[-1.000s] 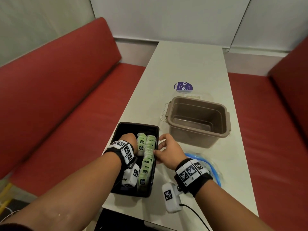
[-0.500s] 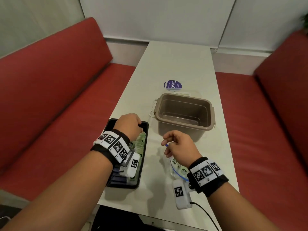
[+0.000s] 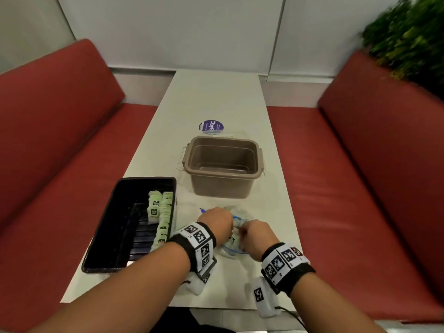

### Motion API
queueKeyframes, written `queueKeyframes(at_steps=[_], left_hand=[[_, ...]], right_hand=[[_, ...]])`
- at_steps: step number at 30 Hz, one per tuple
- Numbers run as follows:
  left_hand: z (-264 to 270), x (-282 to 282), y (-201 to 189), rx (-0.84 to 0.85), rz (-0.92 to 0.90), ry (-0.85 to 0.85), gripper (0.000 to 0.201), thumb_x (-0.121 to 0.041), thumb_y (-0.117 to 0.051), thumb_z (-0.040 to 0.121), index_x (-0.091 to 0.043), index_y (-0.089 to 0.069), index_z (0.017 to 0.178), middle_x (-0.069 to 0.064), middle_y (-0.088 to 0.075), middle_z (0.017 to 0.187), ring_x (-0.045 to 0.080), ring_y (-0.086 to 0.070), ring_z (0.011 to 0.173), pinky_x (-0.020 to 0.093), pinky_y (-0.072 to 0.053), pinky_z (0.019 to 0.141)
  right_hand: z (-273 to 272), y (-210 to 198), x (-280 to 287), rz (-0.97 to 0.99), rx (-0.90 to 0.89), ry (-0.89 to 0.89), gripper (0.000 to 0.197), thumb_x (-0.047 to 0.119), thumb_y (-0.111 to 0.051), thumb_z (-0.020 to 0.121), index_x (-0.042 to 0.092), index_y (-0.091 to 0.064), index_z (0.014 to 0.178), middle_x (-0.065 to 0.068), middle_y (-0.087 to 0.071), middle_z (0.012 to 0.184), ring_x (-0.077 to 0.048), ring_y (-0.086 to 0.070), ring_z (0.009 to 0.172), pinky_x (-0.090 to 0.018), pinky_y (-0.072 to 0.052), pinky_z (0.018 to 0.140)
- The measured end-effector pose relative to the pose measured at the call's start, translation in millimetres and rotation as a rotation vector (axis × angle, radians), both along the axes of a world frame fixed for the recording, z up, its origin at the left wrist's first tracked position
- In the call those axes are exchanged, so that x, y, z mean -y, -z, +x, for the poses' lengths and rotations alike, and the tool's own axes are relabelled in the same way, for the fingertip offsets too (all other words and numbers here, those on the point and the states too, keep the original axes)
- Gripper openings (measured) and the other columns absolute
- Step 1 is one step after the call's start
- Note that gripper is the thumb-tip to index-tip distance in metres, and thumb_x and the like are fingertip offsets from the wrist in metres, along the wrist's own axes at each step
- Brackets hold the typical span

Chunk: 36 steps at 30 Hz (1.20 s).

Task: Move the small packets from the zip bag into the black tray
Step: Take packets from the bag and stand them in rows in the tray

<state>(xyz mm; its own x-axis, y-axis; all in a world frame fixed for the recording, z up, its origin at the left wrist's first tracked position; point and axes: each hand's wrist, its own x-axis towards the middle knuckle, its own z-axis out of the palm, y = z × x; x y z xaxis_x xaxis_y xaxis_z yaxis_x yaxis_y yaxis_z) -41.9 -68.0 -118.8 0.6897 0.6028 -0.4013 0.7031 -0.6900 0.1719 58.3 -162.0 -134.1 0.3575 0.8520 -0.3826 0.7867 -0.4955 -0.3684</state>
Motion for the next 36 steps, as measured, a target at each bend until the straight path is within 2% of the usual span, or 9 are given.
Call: queueKeyframes(at_steps=[6,13,16,18,21,24,27,32,36], left_hand=[[-1.5,13.4,26.7,-0.151,0.049,0.009,0.029,-0.034,-0.059,0.093,-0.013,-0.065,0.112,0.006,-0.067,0.112,0.026,-0.065,0.102,0.034,-0.050,0.082],[-9.1,10.4,19.4,-0.014,0.001,-0.032,0.012,-0.027,-0.061,0.088,-0.018,-0.068,0.090,0.002,-0.069,0.093,0.023,-0.064,0.083,0.030,-0.049,0.071],[-12.3,5.5,10.9,0.157,-0.041,-0.084,0.004,-0.024,-0.064,0.085,-0.022,-0.067,0.083,0.000,-0.069,0.092,0.021,-0.065,0.086,0.032,-0.054,0.079],[-14.7,1.7,6.4,0.246,-0.062,-0.112,0.006,-0.025,-0.068,0.083,-0.027,-0.071,0.087,-0.003,-0.070,0.093,0.018,-0.065,0.088,0.033,-0.055,0.084],[-18.3,-4.0,6.7,0.247,-0.021,-0.127,0.016,-0.022,-0.067,0.085,-0.030,-0.074,0.097,-0.005,-0.071,0.101,0.017,-0.066,0.093,0.033,-0.053,0.090],[-20.6,-6.5,9.0,0.178,0.040,-0.084,0.023,-0.020,-0.061,0.090,-0.032,-0.074,0.104,-0.003,-0.071,0.105,0.020,-0.066,0.094,0.033,-0.054,0.090],[-17.2,-1.1,10.5,0.121,0.105,-0.014,0.027,-0.019,-0.057,0.091,-0.034,-0.073,0.106,-0.001,-0.070,0.104,0.023,-0.066,0.092,0.031,-0.053,0.079],[-6.6,15.4,12.3,-0.038,0.201,0.083,0.016,-0.026,-0.056,0.089,-0.018,-0.069,0.091,0.002,-0.068,0.091,0.025,-0.064,0.082,0.030,-0.045,0.066],[-4.4,22.1,16.5,-0.069,0.234,0.089,0.009,-0.028,-0.056,0.090,-0.020,-0.061,0.090,0.002,-0.067,0.094,0.025,-0.065,0.085,0.032,-0.044,0.066]], right_hand=[[-5.4,5.4,1.9,0.016,-0.017,0.022,0.022,0.001,-0.055,0.081,0.016,-0.064,0.094,-0.008,-0.068,0.096,-0.025,-0.061,0.087,-0.026,-0.047,0.075],[-6.9,12.8,4.1,0.050,-0.063,0.014,0.032,0.014,-0.067,0.080,0.021,-0.070,0.111,-0.004,-0.071,0.108,-0.024,-0.065,0.101,-0.025,-0.050,0.085],[-8.4,8.3,4.5,0.083,-0.110,0.050,0.019,0.019,-0.065,0.084,0.021,-0.075,0.100,-0.005,-0.073,0.094,-0.024,-0.067,0.089,-0.028,-0.053,0.077],[-7.4,5.0,4.6,0.110,-0.136,0.087,0.011,0.019,-0.064,0.086,0.022,-0.071,0.077,-0.003,-0.068,0.076,-0.025,-0.063,0.076,-0.028,-0.049,0.064],[-6.2,4.7,6.3,0.125,-0.132,0.141,0.037,0.017,-0.068,0.084,0.021,-0.044,0.056,0.002,-0.048,0.060,-0.020,-0.048,0.062,-0.025,-0.034,0.050],[-4.0,4.0,10.2,0.173,-0.170,0.184,0.031,0.016,-0.070,0.082,0.019,-0.048,0.061,0.001,-0.054,0.064,-0.019,-0.049,0.062,-0.026,-0.036,0.053],[0.7,0.5,15.5,0.250,-0.220,0.235,0.025,0.017,-0.068,0.086,0.023,-0.053,0.066,0.007,-0.057,0.065,-0.010,-0.052,0.061,-0.021,-0.035,0.052],[9.1,-2.5,22.6,0.342,-0.201,0.327,0.019,0.021,-0.062,0.090,0.015,-0.058,0.073,0.003,-0.059,0.069,-0.019,-0.056,0.068,-0.021,-0.036,0.053],[10.4,-2.1,26.8,0.360,-0.235,0.350,0.017,0.022,-0.063,0.091,0.013,-0.061,0.077,0.000,-0.064,0.072,-0.016,-0.056,0.067,-0.020,-0.037,0.053]])
